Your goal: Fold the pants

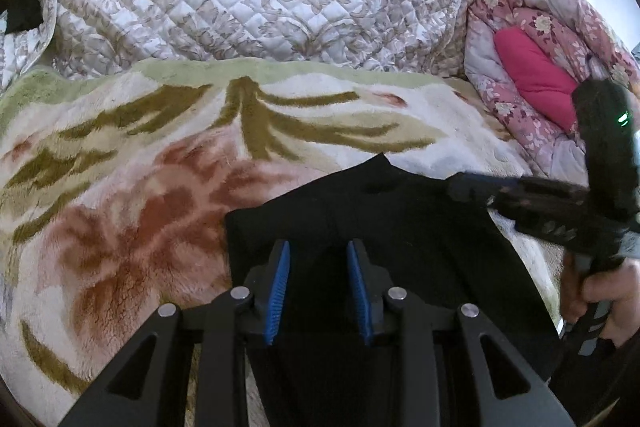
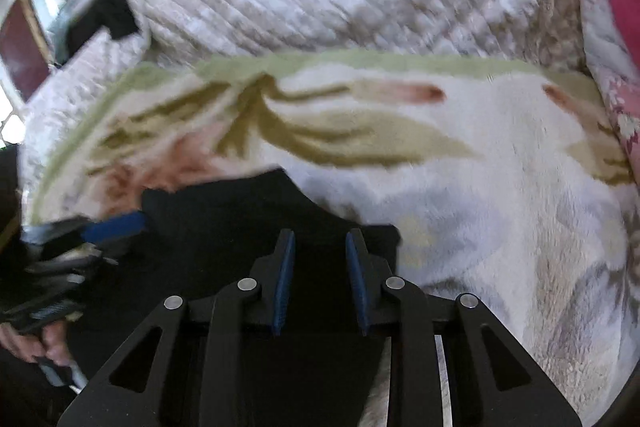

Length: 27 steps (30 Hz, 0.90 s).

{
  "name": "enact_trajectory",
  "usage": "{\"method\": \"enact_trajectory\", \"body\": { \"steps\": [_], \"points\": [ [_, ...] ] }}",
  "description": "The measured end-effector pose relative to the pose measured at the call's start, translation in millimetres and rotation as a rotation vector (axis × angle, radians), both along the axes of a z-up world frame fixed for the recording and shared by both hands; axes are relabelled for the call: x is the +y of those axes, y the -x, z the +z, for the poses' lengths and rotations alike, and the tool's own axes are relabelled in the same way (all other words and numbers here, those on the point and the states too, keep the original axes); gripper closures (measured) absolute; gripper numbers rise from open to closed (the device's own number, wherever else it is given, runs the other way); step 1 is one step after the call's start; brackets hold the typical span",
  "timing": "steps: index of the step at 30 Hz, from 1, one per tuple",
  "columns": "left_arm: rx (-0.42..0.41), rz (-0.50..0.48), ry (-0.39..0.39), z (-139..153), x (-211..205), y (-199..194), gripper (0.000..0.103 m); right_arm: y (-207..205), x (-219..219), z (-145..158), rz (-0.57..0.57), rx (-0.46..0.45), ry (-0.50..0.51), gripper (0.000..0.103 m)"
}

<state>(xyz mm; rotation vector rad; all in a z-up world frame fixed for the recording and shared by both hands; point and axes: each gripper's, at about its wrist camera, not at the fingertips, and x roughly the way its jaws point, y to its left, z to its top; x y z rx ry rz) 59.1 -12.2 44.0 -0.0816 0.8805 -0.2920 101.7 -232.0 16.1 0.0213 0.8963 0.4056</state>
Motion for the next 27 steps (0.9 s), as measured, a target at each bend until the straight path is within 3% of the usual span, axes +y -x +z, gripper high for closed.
{"method": "enact_trajectory", "body": {
  "steps": [3, 6, 13, 17, 22, 27],
  "points": [
    [0.0, 0.0, -0.002, -0.4, 0.9, -0.5, 0.069, -4.1, -9.4, -0.9, -0.025, 0.016, -0.05, 0.078],
    [-0.008, 0.009, -0.028, 3.6, -0.4, 2.0, 0.069, 7.9, -10.8, 11.2, -0.035, -0.039, -0.049, 0.076],
    [-0.028, 0.028, -0.058, 14.2, 1.3, 21.4, 0.069, 39.4, -14.4, 12.6, -0.01, -0.026, -0.111, 0.076],
    [-0.022, 0.033, -0.072, 13.4, 3.8, 31.0, 0.069, 49.4, -15.6, 11.9, -0.006, -0.019, -0.136, 0.068],
    [0.0, 0.054, -0.014, 13.4, 23.9, 38.1, 0.066, 55.5, -23.5, 10.2, -0.005, -0.004, -0.167, 0.054],
    [0.042, 0.084, 0.064, 4.7, 41.3, 37.9, 0.06, 49.7, -46.4, -3.0, -0.049, 0.068, -0.227, 0.054]
  ]
}}
